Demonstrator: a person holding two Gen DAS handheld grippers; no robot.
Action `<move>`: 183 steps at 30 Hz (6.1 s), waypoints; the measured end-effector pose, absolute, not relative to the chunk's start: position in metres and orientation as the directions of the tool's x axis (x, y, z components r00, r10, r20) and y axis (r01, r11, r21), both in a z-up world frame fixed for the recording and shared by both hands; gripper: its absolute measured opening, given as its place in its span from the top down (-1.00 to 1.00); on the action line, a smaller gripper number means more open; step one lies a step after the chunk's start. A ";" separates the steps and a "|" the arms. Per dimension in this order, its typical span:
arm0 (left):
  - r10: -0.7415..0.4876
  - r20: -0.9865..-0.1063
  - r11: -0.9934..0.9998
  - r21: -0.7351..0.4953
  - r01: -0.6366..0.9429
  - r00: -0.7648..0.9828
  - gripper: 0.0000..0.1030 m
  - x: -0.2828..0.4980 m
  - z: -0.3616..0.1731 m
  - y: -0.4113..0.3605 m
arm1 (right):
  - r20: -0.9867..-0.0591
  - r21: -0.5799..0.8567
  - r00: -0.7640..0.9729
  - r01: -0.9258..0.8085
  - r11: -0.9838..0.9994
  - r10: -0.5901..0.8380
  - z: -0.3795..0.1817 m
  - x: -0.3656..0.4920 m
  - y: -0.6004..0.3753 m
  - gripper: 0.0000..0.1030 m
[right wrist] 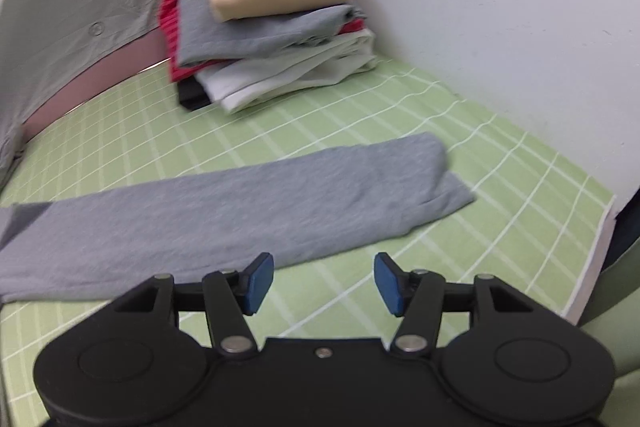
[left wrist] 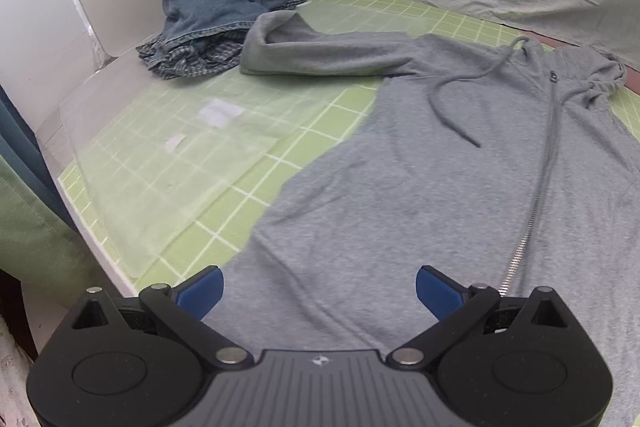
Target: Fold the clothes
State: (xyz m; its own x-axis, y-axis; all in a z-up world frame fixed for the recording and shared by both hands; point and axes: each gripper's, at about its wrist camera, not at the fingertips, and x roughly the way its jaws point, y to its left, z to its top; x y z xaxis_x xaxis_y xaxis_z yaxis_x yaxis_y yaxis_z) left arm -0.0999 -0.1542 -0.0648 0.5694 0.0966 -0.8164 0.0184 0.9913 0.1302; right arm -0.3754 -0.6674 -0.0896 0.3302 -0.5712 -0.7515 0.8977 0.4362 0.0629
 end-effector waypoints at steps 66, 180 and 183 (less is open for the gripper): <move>-0.161 -0.755 0.977 -0.028 0.213 0.636 0.57 0.192 -0.063 -0.071 | -0.810 0.049 0.335 0.857 0.513 -0.482 -0.113 -0.140 -0.443 -0.49; 0.152 -0.649 0.987 0.132 -0.087 0.745 0.74 0.132 -0.036 0.071 | -0.824 -0.015 0.313 0.821 0.571 -0.472 -0.128 -0.128 -0.420 -1.00; 0.218 -0.650 0.969 0.234 -0.082 0.728 0.74 0.129 -0.040 0.060 | -0.824 -0.015 0.313 0.821 0.571 -0.472 -0.128 -0.128 -0.421 -1.00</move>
State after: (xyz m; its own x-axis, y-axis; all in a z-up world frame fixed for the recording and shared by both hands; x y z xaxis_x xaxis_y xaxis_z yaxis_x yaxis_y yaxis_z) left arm 0.1292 0.0600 -0.0400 0.7277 0.2183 -0.6502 -0.0819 0.9689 0.2336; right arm -0.1278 -0.4210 -0.1278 0.3134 -0.4717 -0.8242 0.8208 0.5710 -0.0146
